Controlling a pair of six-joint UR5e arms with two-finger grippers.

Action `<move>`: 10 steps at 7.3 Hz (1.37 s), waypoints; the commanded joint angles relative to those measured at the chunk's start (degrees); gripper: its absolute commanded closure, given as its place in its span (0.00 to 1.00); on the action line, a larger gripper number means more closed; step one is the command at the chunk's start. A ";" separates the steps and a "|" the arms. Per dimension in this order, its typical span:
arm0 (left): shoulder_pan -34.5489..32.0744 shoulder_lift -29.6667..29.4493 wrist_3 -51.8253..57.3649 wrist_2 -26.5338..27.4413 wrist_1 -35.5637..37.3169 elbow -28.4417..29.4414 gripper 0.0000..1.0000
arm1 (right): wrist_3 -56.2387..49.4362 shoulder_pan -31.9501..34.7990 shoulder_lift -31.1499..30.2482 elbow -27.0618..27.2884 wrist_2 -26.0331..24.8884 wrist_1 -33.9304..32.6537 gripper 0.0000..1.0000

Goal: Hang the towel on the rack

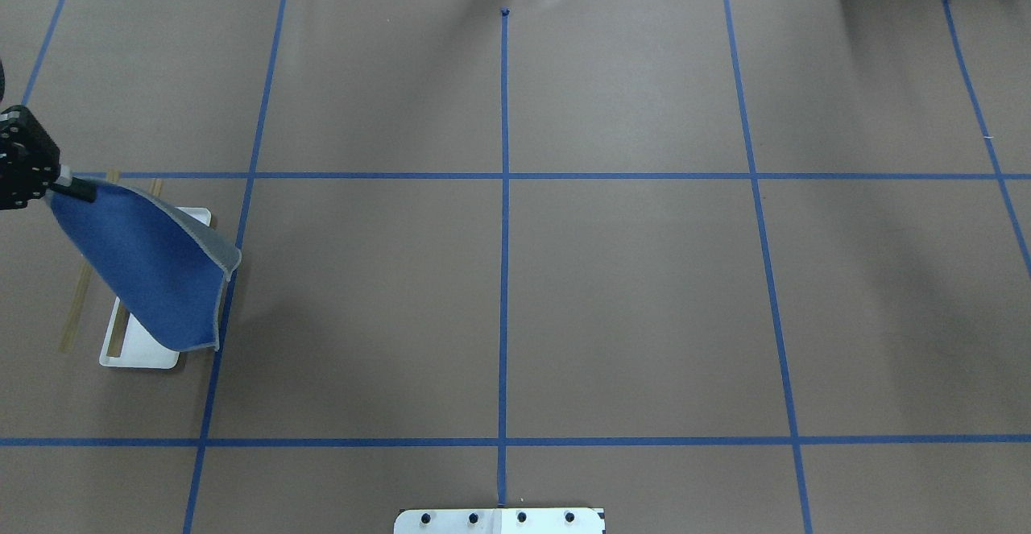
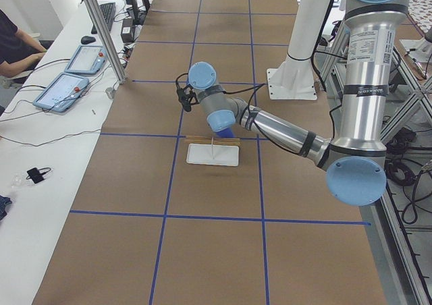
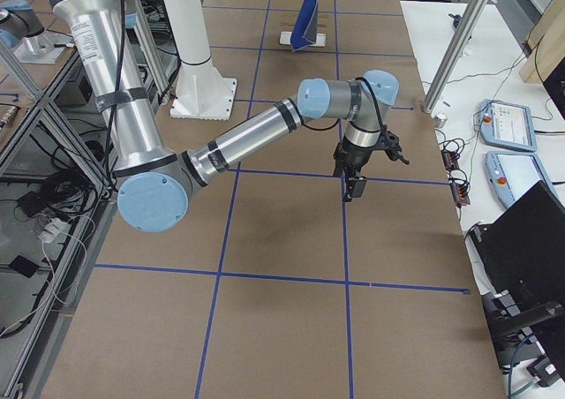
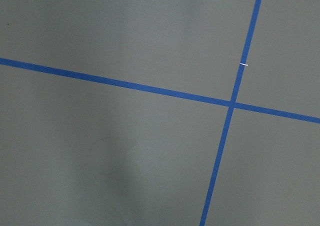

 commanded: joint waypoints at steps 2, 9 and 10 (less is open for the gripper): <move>-5.55 6.59 19.57 0.11 0.03 7.53 1.00 | 0.35 2.55 0.05 -1.83 0.72 1.00 0.00; -6.72 3.96 33.07 8.95 -0.84 18.47 0.09 | -0.44 4.58 -0.30 -2.62 6.70 1.17 0.00; -6.81 4.74 34.90 10.12 -5.89 18.55 0.02 | -0.44 4.58 -0.47 -2.71 6.70 1.17 0.00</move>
